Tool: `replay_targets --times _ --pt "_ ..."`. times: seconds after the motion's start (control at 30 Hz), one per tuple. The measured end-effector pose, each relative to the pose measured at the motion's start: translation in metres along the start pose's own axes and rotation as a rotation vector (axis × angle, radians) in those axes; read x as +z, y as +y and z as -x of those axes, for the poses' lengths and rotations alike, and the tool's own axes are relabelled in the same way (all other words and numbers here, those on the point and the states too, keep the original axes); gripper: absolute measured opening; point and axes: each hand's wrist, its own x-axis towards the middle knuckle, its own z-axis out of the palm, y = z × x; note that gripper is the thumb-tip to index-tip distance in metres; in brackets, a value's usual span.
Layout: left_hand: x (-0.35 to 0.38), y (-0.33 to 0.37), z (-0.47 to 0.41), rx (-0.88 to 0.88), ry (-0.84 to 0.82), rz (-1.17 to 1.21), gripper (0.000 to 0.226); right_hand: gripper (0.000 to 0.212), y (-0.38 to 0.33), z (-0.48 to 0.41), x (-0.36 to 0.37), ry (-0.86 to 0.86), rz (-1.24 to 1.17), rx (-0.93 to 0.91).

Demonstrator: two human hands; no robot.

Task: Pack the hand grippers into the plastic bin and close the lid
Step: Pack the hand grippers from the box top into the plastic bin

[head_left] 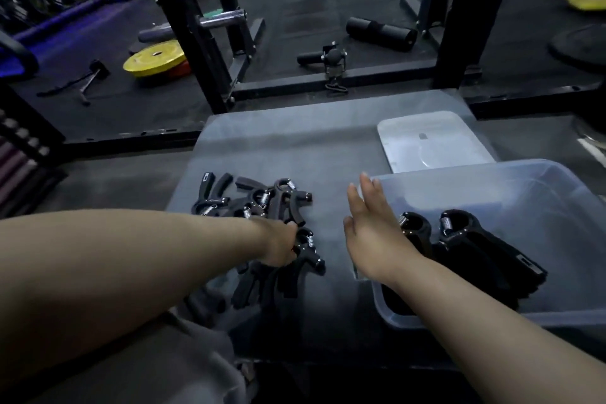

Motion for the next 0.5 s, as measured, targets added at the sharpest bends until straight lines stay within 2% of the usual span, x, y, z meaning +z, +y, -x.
replay_targets --times 0.13,0.33,0.43,0.5 --pt "0.015 0.009 -0.008 0.012 -0.012 -0.032 0.067 0.062 0.000 0.003 0.000 0.024 -0.034 0.012" --pt "0.008 0.020 -0.014 0.042 -0.108 -0.110 0.056 0.062 0.003 0.006 0.000 0.012 -0.172 0.036" --pt "-0.010 0.028 -0.012 -0.022 -0.094 0.047 0.051 0.062 0.004 0.010 0.001 0.022 -0.218 0.036" --pt "-0.024 0.033 -0.013 -0.087 -0.074 0.299 0.039 0.062 0.005 0.011 0.001 0.024 -0.234 0.038"
